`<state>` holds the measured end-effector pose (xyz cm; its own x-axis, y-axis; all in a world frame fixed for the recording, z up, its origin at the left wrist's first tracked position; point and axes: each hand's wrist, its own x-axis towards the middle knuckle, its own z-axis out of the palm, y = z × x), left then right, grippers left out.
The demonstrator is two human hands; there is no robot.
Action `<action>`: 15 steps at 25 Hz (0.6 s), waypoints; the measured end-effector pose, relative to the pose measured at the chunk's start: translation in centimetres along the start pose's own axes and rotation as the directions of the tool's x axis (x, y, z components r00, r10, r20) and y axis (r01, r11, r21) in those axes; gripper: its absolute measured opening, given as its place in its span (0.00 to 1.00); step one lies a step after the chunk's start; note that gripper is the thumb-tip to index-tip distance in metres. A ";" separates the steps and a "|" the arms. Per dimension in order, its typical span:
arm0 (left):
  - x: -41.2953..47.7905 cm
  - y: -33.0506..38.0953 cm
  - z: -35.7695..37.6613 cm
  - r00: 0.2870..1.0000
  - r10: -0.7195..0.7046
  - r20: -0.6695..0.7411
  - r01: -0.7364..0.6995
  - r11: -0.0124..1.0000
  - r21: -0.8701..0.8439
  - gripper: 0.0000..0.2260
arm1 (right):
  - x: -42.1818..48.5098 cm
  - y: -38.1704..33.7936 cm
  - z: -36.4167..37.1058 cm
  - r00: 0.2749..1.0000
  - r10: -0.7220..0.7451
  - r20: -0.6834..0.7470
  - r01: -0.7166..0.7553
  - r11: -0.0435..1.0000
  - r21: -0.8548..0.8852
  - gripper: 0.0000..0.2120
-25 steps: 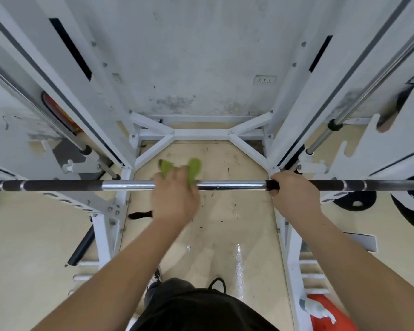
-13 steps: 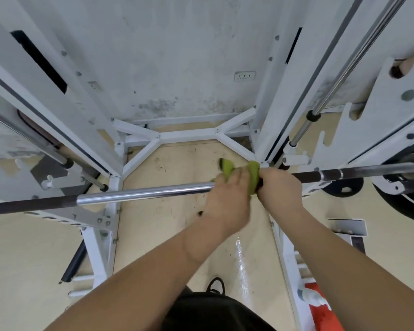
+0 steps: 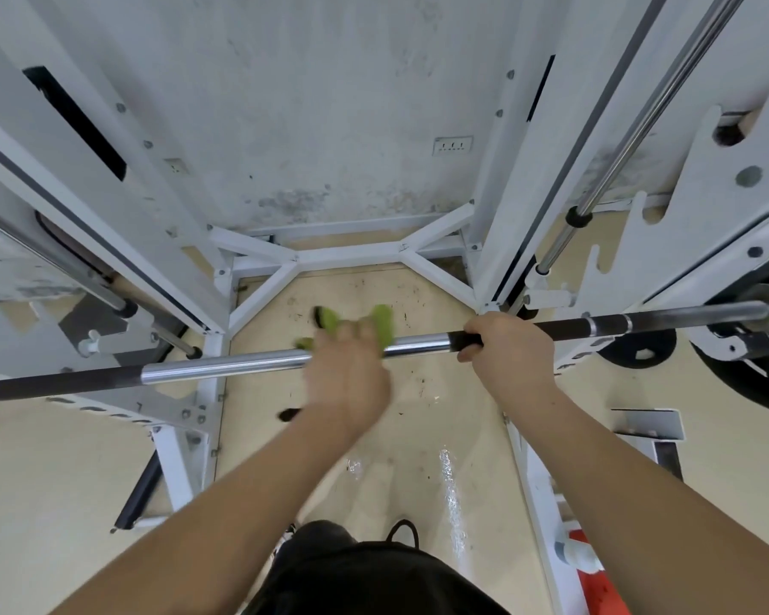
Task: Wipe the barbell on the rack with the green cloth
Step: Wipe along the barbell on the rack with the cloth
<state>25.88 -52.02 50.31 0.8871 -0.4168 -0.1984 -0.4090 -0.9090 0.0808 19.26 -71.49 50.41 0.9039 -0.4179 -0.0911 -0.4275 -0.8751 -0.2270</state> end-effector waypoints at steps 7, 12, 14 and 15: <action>-0.5 1.7 1.3 0.947 0.299 -0.117 -0.311 0.945 -0.103 0.34 | 0.1 -0.4 -0.4 0.998 0.056 0.028 -0.056 0.998 -0.016 0.06; -1.3 -15.0 -0.2 0.974 -0.179 -0.138 0.157 0.975 -0.156 0.18 | -0.4 -1.1 -0.1 0.999 0.037 0.027 -0.037 0.999 0.006 0.01; -1.4 -17.5 -0.4 0.916 -0.374 -0.143 0.348 0.920 -0.178 0.17 | -0.7 -2.2 0.2 1.000 0.006 0.008 -0.006 0.999 0.034 0.02; -1.4 -16.8 -0.2 0.895 -0.418 -0.154 0.388 0.902 -0.190 0.17 | -1.0 -3.1 0.5 1.000 -0.025 -0.016 0.026 0.998 0.049 0.01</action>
<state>31.57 -36.16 49.39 0.9981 0.0050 -0.0610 0.0161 -0.9832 0.1818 19.73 -68.25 50.74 0.9140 -0.3997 -0.0703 -0.4028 -0.8726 -0.2762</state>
